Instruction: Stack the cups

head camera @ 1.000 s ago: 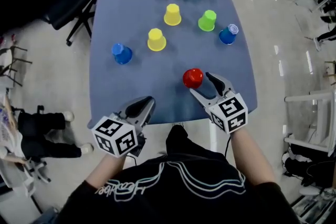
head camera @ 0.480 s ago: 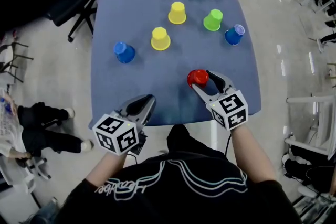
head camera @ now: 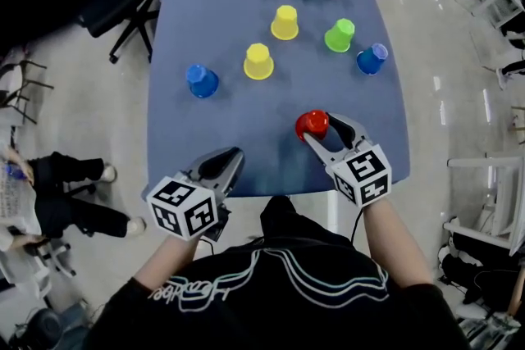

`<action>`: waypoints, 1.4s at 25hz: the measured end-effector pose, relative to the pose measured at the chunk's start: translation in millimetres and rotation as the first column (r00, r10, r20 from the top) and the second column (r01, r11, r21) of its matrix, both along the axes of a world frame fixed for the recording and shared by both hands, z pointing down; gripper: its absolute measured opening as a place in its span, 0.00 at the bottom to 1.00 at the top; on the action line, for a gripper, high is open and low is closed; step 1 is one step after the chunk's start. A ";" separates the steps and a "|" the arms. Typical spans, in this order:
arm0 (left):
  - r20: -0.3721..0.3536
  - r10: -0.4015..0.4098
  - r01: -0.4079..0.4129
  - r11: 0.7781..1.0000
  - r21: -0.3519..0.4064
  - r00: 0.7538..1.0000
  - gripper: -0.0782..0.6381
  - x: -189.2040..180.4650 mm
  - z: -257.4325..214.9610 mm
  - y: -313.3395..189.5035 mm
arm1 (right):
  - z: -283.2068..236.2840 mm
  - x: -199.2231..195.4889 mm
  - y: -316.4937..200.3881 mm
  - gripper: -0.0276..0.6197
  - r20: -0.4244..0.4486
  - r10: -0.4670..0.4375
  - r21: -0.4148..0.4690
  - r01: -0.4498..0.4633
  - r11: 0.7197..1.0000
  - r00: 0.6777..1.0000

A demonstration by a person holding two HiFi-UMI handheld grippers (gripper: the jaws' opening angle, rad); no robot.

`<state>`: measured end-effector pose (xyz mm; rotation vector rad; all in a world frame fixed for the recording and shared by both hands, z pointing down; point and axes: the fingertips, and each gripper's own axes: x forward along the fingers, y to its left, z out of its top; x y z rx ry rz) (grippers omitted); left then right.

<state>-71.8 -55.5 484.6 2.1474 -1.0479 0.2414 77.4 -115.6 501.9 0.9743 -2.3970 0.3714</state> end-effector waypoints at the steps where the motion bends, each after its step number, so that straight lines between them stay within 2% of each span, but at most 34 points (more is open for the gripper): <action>1: 0.000 -0.006 0.006 1.000 -0.001 1.000 0.18 -2.2 -0.1 0.2 | -2.2 -3.1 0.5 0.43 0.002 -0.007 0.003 0.007 1.000 1.000; 17: -0.006 -0.112 0.112 0.994 -0.006 0.994 0.18 -39.0 -9.0 9.4 | -28.2 -71.8 12.7 0.43 0.026 -0.179 0.029 0.178 0.984 0.984; 27: 0.003 -0.201 0.201 0.979 -0.023 0.980 0.18 -67.9 -5.3 22.9 | -26.5 -118.9 23.4 0.43 0.043 -0.294 0.038 0.292 0.956 0.955; 35: 0.010 -0.241 0.241 0.970 -0.039 0.970 0.18 -82.5 5.1 35.0 | -11.1 -146.3 34.6 0.43 0.041 -0.359 0.038 0.357 0.933 0.933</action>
